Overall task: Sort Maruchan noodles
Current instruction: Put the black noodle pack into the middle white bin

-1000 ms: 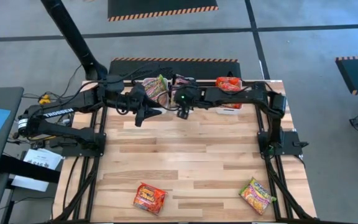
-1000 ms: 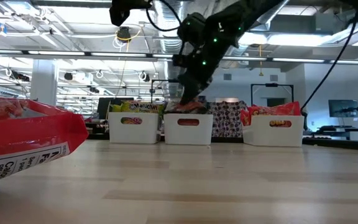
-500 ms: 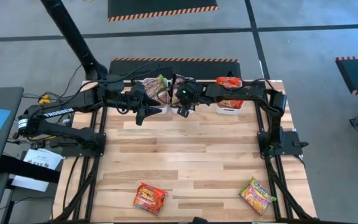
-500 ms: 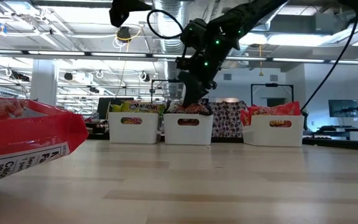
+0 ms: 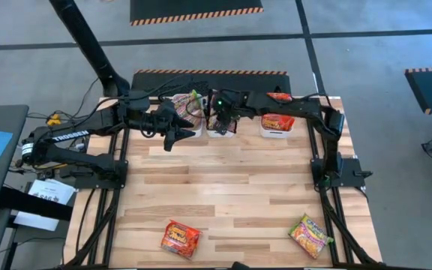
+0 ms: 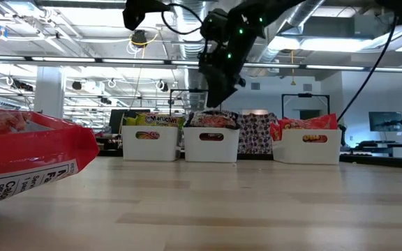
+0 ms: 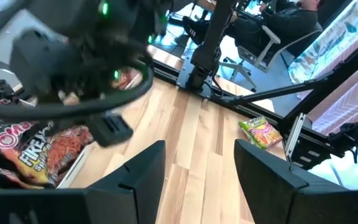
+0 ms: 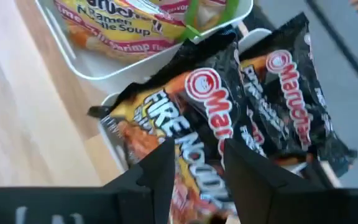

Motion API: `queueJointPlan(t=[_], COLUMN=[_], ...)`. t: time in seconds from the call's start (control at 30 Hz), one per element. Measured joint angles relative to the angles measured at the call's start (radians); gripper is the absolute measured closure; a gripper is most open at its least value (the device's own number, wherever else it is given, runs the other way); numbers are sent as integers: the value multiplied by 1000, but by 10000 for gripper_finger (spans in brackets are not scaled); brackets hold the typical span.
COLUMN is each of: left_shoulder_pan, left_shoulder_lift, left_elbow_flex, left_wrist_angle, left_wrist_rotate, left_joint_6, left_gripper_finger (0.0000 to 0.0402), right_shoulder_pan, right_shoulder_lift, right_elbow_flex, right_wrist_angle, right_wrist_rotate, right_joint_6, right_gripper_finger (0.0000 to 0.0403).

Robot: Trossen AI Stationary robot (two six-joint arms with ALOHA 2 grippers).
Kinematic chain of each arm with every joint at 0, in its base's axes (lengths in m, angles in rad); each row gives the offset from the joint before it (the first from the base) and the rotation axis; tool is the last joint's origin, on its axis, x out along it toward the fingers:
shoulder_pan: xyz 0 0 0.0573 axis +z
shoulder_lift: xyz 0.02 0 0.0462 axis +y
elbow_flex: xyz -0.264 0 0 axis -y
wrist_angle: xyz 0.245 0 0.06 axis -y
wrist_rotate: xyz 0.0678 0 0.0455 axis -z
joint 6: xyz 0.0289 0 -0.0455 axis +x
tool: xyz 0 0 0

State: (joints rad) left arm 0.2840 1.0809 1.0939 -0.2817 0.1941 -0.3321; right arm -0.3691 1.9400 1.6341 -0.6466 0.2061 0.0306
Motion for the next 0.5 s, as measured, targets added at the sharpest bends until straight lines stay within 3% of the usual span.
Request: queueJointPlan(t=[0.13,0.33,0.5], left_shoulder_pan=[0,0,0], left_shoulder_lift=[0,0,0], left_elbow_flex=[0,0,0], left_wrist_angle=[0,0,0], left_wrist_rotate=[0,0,0], left_joint_6=[0,7,23], left_gripper_finger=[220,220,220], right_shoulder_pan=[1,0,-9], right_shoulder_lift=[-2,-2,43], right_elbow_flex=[67,58,31], right_wrist_angle=[-85,-92,-136], right_wrist_rotate=[-19,-207,-212], right_joint_6=[58,154,163], right_gripper_finger=[238,243,247])
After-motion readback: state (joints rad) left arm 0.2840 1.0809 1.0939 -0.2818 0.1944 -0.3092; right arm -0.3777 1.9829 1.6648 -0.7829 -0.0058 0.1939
